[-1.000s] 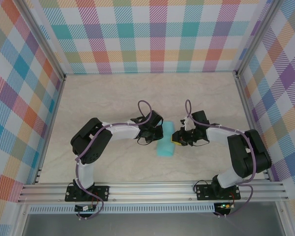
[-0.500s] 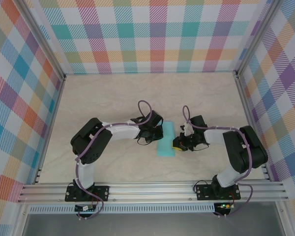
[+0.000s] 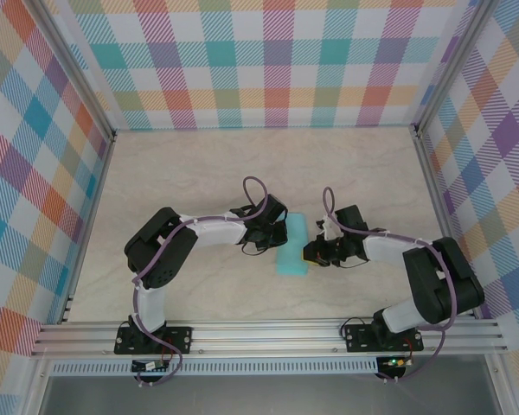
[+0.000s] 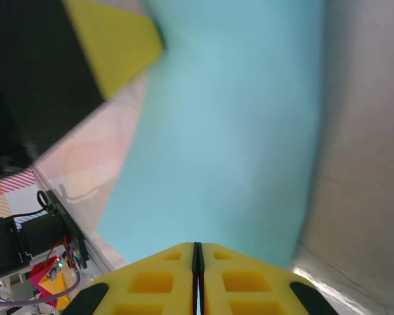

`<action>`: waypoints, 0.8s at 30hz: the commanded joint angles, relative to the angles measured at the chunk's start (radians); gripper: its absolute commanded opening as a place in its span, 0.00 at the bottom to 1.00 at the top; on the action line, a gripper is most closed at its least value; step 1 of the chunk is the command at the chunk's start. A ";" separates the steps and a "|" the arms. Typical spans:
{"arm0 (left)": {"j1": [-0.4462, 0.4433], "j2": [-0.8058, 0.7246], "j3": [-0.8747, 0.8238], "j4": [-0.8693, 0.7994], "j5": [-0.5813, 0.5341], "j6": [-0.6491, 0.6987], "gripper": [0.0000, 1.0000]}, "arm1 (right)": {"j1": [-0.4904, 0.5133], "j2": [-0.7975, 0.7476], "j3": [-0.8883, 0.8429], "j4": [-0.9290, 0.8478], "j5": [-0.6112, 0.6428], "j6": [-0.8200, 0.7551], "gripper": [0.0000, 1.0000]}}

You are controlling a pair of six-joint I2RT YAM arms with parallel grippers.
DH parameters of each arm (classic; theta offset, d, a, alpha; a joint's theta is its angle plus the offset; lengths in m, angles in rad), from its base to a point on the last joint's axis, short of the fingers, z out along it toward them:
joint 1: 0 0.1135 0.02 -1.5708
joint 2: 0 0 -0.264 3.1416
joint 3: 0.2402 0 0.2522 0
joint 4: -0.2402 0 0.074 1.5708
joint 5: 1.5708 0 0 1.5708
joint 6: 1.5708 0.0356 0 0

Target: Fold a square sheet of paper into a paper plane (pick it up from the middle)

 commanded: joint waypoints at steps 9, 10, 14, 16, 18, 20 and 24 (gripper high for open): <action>-0.010 0.011 -0.007 -0.110 -0.022 0.023 0.00 | 0.036 0.022 -0.031 0.001 0.058 0.056 0.09; -0.011 0.009 -0.007 -0.110 -0.023 0.024 0.00 | 0.041 0.003 -0.030 -0.001 0.052 0.056 0.09; -0.011 0.010 -0.006 -0.111 -0.022 0.025 0.00 | 0.055 -0.047 -0.031 -0.001 0.014 0.049 0.10; -0.010 0.012 -0.003 -0.111 -0.022 0.025 0.00 | 0.062 -0.047 -0.035 -0.001 0.011 0.047 0.11; -0.011 0.012 -0.001 -0.111 -0.021 0.027 0.00 | 0.065 -0.032 -0.040 -0.006 0.024 0.048 0.10; -0.011 0.012 -0.001 -0.112 -0.022 0.026 0.00 | 0.065 -0.014 -0.056 -0.002 0.041 0.056 0.10; -0.010 0.012 0.000 -0.111 -0.021 0.027 0.00 | 0.065 0.009 -0.089 0.006 0.061 0.077 0.10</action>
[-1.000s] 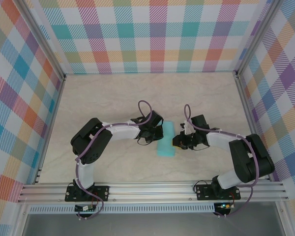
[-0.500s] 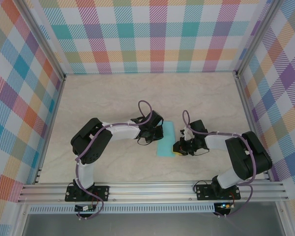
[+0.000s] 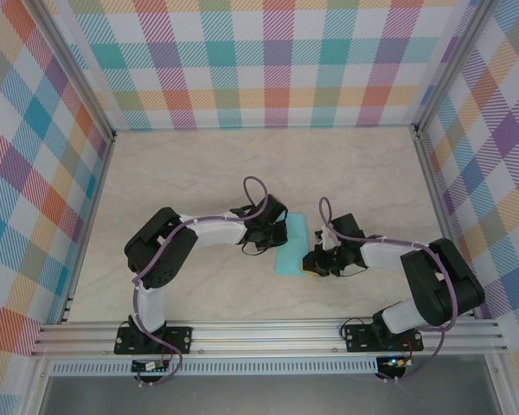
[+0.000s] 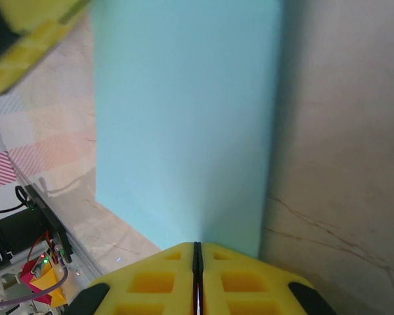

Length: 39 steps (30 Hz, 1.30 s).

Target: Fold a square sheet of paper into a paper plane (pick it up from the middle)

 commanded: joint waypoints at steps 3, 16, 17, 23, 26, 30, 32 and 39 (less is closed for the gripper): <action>-0.009 0.012 -0.002 -0.109 -0.020 0.020 0.00 | 0.006 0.009 -0.045 0.007 0.018 0.036 0.09; -0.010 0.012 -0.002 -0.107 -0.017 0.020 0.00 | 0.022 -0.038 0.013 -0.057 0.008 -0.009 0.12; -0.009 0.012 -0.003 -0.106 -0.017 0.018 0.00 | 0.025 -0.023 0.015 -0.054 0.015 -0.008 0.12; -0.009 0.008 -0.003 -0.109 -0.019 0.020 0.00 | 0.042 0.008 0.018 -0.108 0.074 -0.012 0.08; -0.009 0.003 -0.006 -0.112 -0.020 0.023 0.00 | 0.041 -0.053 0.053 -0.157 0.109 -0.022 0.08; -0.010 -0.002 -0.006 -0.112 -0.021 0.023 0.00 | 0.031 -0.077 0.149 -0.172 0.125 -0.040 0.08; -0.010 -0.002 -0.005 -0.112 -0.023 0.023 0.00 | 0.012 -0.052 0.189 -0.152 0.120 -0.045 0.08; -0.009 0.001 -0.008 -0.112 -0.024 0.023 0.00 | -0.074 0.118 0.248 -0.013 0.009 -0.038 0.06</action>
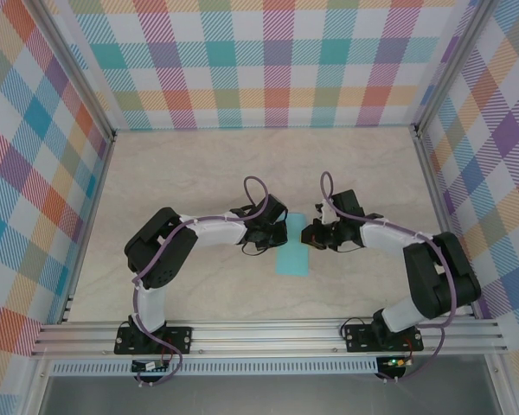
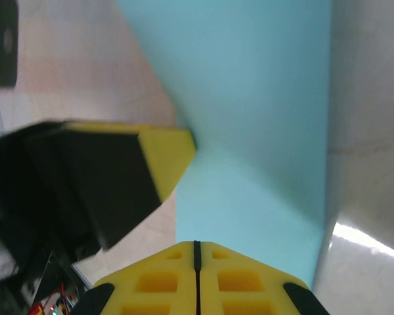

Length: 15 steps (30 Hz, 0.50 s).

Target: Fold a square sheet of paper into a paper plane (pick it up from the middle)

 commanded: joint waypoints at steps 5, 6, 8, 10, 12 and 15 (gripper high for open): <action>-0.009 0.000 -0.015 -0.111 -0.022 0.012 0.00 | -0.025 0.133 0.003 0.065 -0.042 -0.029 0.06; -0.009 0.000 -0.018 -0.111 -0.022 0.012 0.00 | -0.026 0.142 -0.003 0.065 -0.032 -0.034 0.06; -0.009 -0.003 -0.024 -0.111 -0.025 0.010 0.00 | -0.031 0.161 -0.015 0.066 -0.009 -0.042 0.06; -0.009 -0.004 -0.026 -0.112 -0.025 0.011 0.00 | -0.034 0.176 -0.024 0.066 -0.003 -0.044 0.06; -0.009 0.000 -0.026 -0.112 -0.027 0.013 0.00 | -0.034 0.179 -0.027 0.065 -0.007 -0.046 0.05; -0.010 0.002 -0.023 -0.111 -0.030 0.012 0.00 | -0.033 0.148 -0.016 0.055 -0.031 -0.045 0.05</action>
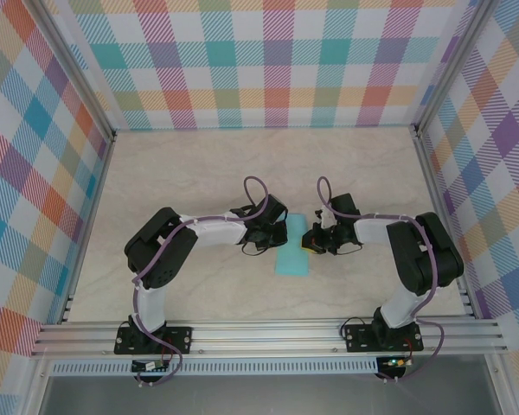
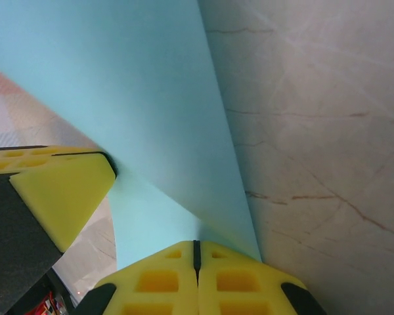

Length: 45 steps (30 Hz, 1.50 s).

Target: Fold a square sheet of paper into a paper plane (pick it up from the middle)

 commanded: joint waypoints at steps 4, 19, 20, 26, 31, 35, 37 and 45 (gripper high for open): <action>-0.009 0.001 -0.023 -0.146 -0.034 0.014 0.00 | -0.008 -0.070 0.032 -0.028 -0.031 -0.027 0.06; -0.009 0.003 -0.014 -0.155 -0.034 0.016 0.00 | -0.037 0.069 0.091 -0.018 0.011 -0.057 0.06; -0.010 0.003 -0.014 -0.156 -0.033 0.016 0.00 | -0.038 0.084 0.090 -0.017 0.014 -0.061 0.06; -0.009 0.004 -0.021 -0.158 -0.037 0.014 0.00 | -0.041 0.086 0.107 -0.030 -0.029 -0.057 0.06; -0.009 0.003 -0.018 -0.164 -0.042 0.016 0.00 | -0.047 0.024 0.164 -0.073 -0.061 -0.061 0.07; -0.010 0.005 -0.014 -0.165 -0.040 0.016 0.00 | -0.058 0.050 0.197 -0.083 -0.053 -0.077 0.07; -0.009 0.006 -0.013 -0.169 -0.038 0.017 0.00 | -0.062 0.080 0.204 -0.081 -0.053 -0.079 0.06; -0.009 0.007 -0.012 -0.169 -0.041 0.016 0.00 | -0.066 0.183 0.187 -0.048 -0.020 -0.065 0.05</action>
